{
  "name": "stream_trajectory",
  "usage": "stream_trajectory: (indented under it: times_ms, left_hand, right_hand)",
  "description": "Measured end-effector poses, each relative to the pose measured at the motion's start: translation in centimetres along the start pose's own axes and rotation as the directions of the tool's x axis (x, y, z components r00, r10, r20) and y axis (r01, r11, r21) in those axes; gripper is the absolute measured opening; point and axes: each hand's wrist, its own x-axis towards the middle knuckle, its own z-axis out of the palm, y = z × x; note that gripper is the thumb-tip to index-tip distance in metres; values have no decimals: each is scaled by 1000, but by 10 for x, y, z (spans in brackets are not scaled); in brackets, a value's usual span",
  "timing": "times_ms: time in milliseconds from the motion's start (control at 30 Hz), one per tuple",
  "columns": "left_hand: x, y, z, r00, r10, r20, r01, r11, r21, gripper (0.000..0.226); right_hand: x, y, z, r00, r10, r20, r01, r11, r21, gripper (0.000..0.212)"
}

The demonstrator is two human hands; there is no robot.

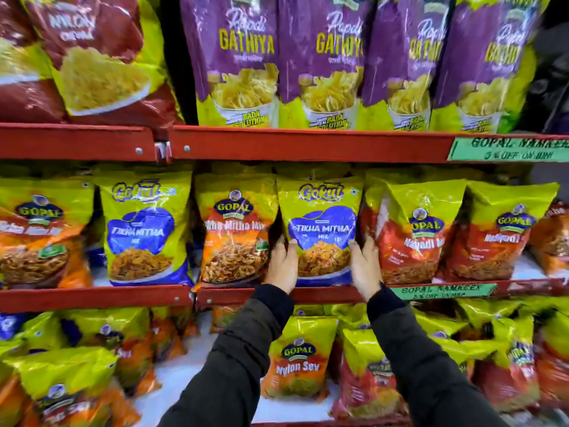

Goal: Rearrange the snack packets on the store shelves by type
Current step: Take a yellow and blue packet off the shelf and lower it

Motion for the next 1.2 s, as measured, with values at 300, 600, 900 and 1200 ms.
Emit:
stream_trajectory:
  times_ms: [300, 600, 900, 1200]
  left_hand:
    - [-9, 8, 8, 1000, 0, -13, -2, 990, -138, 59]
    - [-58, 0, -13, 960, 222, -169, -242, 964, -111, 43]
    - [-131, -105, -71, 961, -19, -274, -25, 987, -156, 46]
    - [-172, -238, -146, 910, -290, -295, 253, 955, -156, 23]
  right_hand:
    - [-9, -5, -3, 991, -137, -3, 135, 972, 195, 40]
    - [-70, 0, -3, 934, -309, -179, 333, 934, 128, 35]
    - [-168, 61, 66, 951, -299, 80, 297, 954, 36, 45]
    - [-244, 137, 162, 886, 52, 461, 31, 985, -169, 63]
